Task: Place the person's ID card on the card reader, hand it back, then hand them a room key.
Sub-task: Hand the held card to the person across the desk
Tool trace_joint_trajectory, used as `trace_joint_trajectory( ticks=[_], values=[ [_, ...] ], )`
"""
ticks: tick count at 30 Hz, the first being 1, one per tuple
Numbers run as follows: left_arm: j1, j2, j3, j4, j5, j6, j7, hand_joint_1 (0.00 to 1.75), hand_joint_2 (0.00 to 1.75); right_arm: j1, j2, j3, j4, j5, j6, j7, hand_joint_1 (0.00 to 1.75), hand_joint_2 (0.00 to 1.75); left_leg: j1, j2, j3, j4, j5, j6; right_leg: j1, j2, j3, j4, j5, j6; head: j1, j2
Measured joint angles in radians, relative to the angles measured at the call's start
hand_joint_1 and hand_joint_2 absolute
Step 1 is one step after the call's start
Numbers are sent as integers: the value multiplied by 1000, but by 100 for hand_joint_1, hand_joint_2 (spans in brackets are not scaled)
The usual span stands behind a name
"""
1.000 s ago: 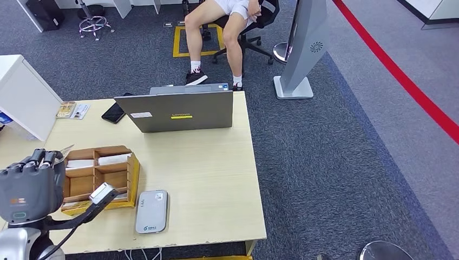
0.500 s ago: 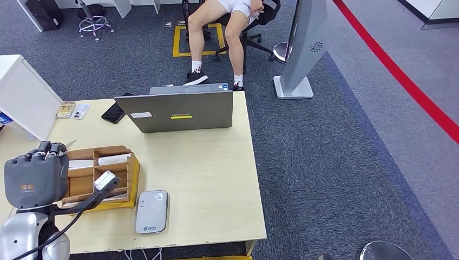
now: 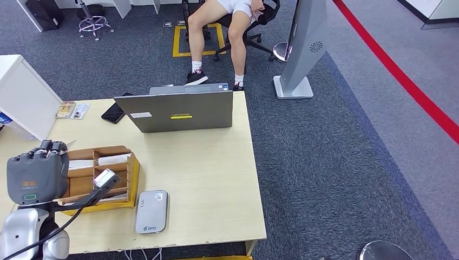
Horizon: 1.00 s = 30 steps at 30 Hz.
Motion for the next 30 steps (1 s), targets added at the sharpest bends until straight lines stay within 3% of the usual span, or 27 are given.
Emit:
trace_joint_trajectory(
  ticks=[30],
  values=[
    [13, -3, -34, -39, 1, 4, 7, 175, 175, 1, 0, -16, 0, -4, -3, 5, 0, 175, 0, 0, 0, 0, 0, 0, 0, 0, 0, 0, 0, 0, 0, 0]
  ],
)
